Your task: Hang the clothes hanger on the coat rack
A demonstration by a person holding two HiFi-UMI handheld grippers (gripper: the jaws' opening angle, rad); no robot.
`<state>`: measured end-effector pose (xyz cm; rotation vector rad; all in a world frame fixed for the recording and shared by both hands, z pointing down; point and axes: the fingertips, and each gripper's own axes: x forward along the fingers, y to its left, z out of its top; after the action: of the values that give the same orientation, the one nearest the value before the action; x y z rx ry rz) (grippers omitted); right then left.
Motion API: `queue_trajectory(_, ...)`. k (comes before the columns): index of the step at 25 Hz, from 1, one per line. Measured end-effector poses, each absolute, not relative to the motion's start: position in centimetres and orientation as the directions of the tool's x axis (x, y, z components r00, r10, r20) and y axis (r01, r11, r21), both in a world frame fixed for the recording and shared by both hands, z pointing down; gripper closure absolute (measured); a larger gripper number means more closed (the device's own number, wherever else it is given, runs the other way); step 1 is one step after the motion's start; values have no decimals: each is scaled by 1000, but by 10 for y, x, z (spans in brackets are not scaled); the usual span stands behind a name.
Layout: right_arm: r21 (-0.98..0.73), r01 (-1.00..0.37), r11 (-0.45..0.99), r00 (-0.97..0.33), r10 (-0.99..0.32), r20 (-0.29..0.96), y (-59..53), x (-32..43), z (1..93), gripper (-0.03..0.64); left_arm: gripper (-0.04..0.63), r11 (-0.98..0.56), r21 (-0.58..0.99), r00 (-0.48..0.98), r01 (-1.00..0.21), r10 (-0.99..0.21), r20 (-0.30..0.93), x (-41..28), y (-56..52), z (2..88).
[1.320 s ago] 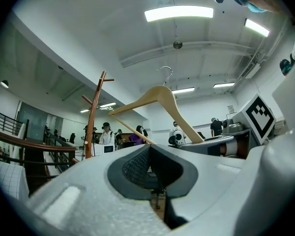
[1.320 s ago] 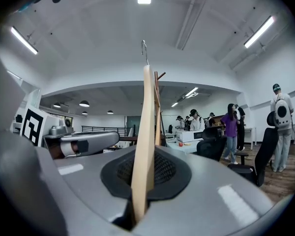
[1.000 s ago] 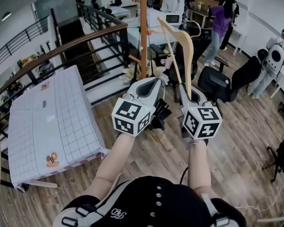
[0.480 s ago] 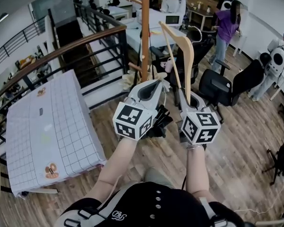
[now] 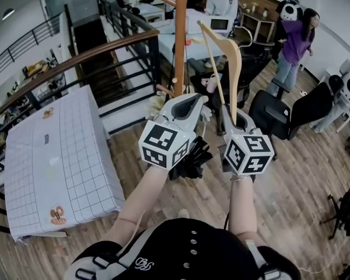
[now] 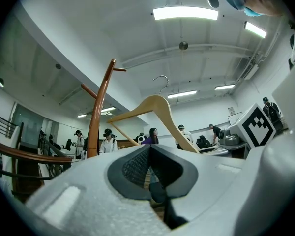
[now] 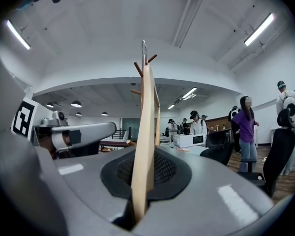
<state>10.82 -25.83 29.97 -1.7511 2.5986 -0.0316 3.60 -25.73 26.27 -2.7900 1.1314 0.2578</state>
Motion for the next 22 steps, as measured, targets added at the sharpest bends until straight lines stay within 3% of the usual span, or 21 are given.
queue_trajectory(22,-8,-898,441,-441,-897,33,-337,104,315,615,595,-714,-50,708,-698,-678,-198,50,-327,272)
